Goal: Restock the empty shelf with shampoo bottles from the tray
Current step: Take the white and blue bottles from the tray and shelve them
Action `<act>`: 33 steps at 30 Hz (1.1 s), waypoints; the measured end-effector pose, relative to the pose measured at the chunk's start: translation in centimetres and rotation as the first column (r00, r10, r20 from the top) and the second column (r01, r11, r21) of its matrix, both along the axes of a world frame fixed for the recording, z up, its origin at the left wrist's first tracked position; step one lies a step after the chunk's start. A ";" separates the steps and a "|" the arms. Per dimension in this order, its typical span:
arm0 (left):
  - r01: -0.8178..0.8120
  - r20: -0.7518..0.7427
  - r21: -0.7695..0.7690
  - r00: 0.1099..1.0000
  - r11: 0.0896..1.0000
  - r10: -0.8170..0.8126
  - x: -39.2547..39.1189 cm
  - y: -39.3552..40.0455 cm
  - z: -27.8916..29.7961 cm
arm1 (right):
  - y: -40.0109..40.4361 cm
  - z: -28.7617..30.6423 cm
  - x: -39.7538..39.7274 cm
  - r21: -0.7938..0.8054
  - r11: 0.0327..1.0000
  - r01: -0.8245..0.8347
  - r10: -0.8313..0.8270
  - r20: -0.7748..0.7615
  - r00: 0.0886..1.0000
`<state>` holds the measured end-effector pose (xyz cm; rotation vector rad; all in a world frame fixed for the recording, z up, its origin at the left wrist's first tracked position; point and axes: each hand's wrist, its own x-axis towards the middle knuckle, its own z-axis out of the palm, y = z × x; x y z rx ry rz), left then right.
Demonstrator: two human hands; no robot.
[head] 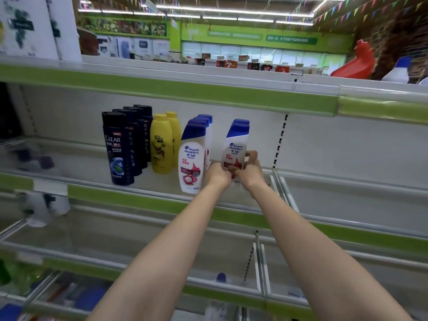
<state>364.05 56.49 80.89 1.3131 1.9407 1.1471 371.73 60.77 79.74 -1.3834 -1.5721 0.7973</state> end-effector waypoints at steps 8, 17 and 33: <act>0.061 -0.077 0.021 0.995 0.998 -0.060 -0.2 -4.2 0.3 | -4.3 0.4 1.1 -0.008 0.997 0.073 -0.067 0.309 0.949; 0.238 -0.324 0.013 0.920 0.971 -0.221 -2.1 -10.4 -0.2 | -12.6 0.3 -0.3 0.047 0.998 0.030 -0.051 0.553 0.831; 0.299 -0.412 -0.350 0.802 0.888 -0.432 -10.5 -19.3 -12.4 | -23.7 -11.0 -5.0 -0.257 0.965 0.050 0.104 0.552 0.828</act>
